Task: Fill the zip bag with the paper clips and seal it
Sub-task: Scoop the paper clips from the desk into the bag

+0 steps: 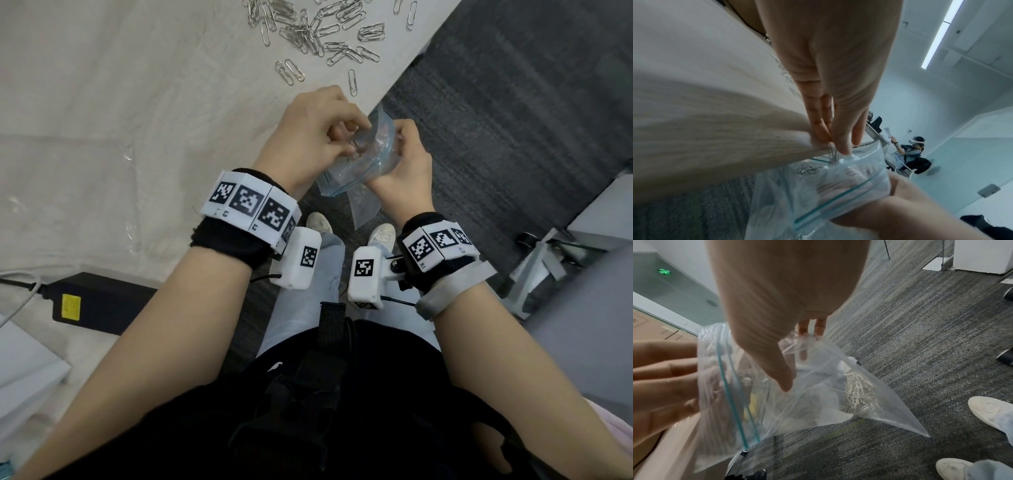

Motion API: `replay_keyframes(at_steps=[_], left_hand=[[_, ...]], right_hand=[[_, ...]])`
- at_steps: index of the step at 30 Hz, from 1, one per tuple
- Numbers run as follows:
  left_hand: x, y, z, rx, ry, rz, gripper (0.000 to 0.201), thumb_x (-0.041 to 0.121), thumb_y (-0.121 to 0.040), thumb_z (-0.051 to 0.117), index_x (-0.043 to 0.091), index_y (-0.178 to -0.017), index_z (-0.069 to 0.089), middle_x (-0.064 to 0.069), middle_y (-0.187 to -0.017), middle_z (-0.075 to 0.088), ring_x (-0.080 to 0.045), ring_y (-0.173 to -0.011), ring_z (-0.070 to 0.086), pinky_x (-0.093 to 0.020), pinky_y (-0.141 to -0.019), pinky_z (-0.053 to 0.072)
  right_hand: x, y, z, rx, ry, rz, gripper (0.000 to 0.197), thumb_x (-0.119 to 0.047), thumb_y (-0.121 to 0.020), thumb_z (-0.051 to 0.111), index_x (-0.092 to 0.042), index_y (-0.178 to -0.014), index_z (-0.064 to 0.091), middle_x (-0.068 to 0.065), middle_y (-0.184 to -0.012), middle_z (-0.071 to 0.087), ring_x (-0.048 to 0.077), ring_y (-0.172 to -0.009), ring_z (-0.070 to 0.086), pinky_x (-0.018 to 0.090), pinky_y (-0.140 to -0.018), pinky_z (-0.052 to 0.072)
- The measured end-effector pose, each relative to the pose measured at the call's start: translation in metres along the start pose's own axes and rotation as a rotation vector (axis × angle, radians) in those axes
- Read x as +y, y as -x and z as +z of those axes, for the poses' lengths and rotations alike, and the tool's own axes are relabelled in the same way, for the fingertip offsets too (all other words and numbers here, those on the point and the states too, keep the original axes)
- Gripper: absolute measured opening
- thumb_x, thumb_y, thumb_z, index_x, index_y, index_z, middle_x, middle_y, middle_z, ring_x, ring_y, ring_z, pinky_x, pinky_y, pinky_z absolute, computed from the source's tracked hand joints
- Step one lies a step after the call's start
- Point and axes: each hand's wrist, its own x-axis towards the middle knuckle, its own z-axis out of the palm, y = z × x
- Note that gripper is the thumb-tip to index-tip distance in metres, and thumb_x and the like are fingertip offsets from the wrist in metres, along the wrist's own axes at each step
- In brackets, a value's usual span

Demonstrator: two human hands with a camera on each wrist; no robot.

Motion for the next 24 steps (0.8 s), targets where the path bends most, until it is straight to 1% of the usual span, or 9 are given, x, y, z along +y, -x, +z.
replay_keyframes(at_steps=[2, 4, 7, 9, 12, 16, 19, 21, 24], left_hand=[[-0.005, 0.0, -0.003, 0.114, 0.016, 0.015, 0.019, 0.017, -0.081, 0.064, 0.011, -0.098, 0.071, -0.013, -0.098, 0.062, -0.008, -0.076, 0.051, -0.008, -0.063, 0.04], [-0.015, 0.0, -0.011, 0.242, -0.055, -0.024, 0.021, 0.023, -0.086, 0.061, 0.016, -0.106, 0.067, -0.008, -0.11, 0.057, -0.005, -0.091, 0.046, -0.005, -0.075, 0.039], [-0.032, -0.004, -0.025, 0.356, -0.305, -0.143, 0.037, 0.033, -0.085, 0.059, 0.024, -0.121, 0.058, -0.002, -0.127, 0.047, -0.015, -0.116, 0.038, -0.024, -0.099, 0.036], [-0.039, -0.004, -0.029, 0.378, -0.351, -0.218, 0.039, 0.036, -0.084, 0.058, 0.023, -0.121, 0.057, -0.003, -0.128, 0.047, -0.022, -0.12, 0.038, -0.026, -0.098, 0.034], [-0.042, -0.004, -0.026, 0.418, -0.225, -0.163, 0.025, 0.025, -0.085, 0.059, 0.015, -0.108, 0.064, -0.008, -0.115, 0.055, -0.017, -0.107, 0.042, -0.004, -0.088, 0.029], [-0.033, -0.006, -0.017, 0.351, -0.111, -0.131, 0.011, 0.013, -0.083, 0.065, 0.012, -0.093, 0.069, -0.004, -0.099, 0.06, -0.008, -0.086, 0.051, -0.002, -0.075, 0.037], [-0.023, -0.006, -0.009, 0.234, -0.106, -0.055, 0.009, 0.012, -0.08, 0.067, 0.011, -0.088, 0.071, -0.007, -0.094, 0.063, -0.012, -0.083, 0.054, -0.018, -0.077, 0.046], [-0.016, -0.005, -0.003, 0.142, -0.146, 0.006, 0.008, 0.014, -0.079, 0.067, 0.014, -0.086, 0.071, -0.007, -0.092, 0.063, -0.017, -0.088, 0.053, -0.028, -0.077, 0.043], [-0.006, -0.006, 0.002, 0.022, -0.181, 0.085, 0.01, 0.012, -0.08, 0.066, 0.016, -0.086, 0.073, -0.006, -0.09, 0.065, -0.021, -0.091, 0.049, -0.023, -0.073, 0.031]], right_hand=[[0.0, 0.0, 0.0, -0.007, -0.007, -0.004, 0.042, -0.032, -0.071, 0.079, -0.024, -0.099, 0.049, 0.004, -0.093, 0.071, 0.023, -0.086, 0.068, 0.047, -0.079, 0.055], [0.0, 0.0, -0.001, -0.019, -0.016, 0.003, 0.043, -0.033, -0.07, 0.079, -0.025, -0.099, 0.048, 0.004, -0.095, 0.072, 0.021, -0.088, 0.07, 0.046, -0.082, 0.056], [-0.002, 0.0, -0.003, -0.032, -0.035, 0.013, 0.047, -0.042, -0.066, 0.075, -0.026, -0.1, 0.049, 0.003, -0.097, 0.072, 0.018, -0.093, 0.07, 0.045, -0.085, 0.056], [-0.004, 0.001, -0.004, -0.033, -0.052, 0.014, 0.051, -0.051, -0.061, 0.071, -0.026, -0.1, 0.049, 0.003, -0.097, 0.072, 0.018, -0.094, 0.069, 0.045, -0.086, 0.056], [-0.004, 0.001, -0.004, -0.03, -0.062, 0.013, 0.056, -0.055, -0.058, 0.071, -0.026, -0.101, 0.049, 0.003, -0.097, 0.073, 0.019, -0.094, 0.07, 0.047, -0.086, 0.056], [-0.004, 0.0, -0.005, -0.027, -0.061, 0.01, 0.055, -0.056, -0.06, 0.071, -0.026, -0.1, 0.048, 0.003, -0.097, 0.072, 0.02, -0.092, 0.069, 0.048, -0.085, 0.056], [-0.004, -0.001, -0.005, -0.015, -0.061, 0.003, 0.053, -0.056, -0.06, 0.071, -0.026, -0.098, 0.048, 0.004, -0.095, 0.073, 0.022, -0.091, 0.069, 0.049, -0.085, 0.055], [-0.003, -0.001, -0.005, -0.006, -0.058, -0.001, 0.052, -0.055, -0.061, 0.072, -0.026, -0.097, 0.048, 0.003, -0.094, 0.073, 0.022, -0.09, 0.069, 0.049, -0.084, 0.054], [-0.003, -0.003, -0.006, 0.0, -0.058, -0.003, 0.048, -0.051, -0.063, 0.073, -0.027, -0.097, 0.048, 0.002, -0.093, 0.072, 0.021, -0.087, 0.068, 0.047, -0.081, 0.055]])
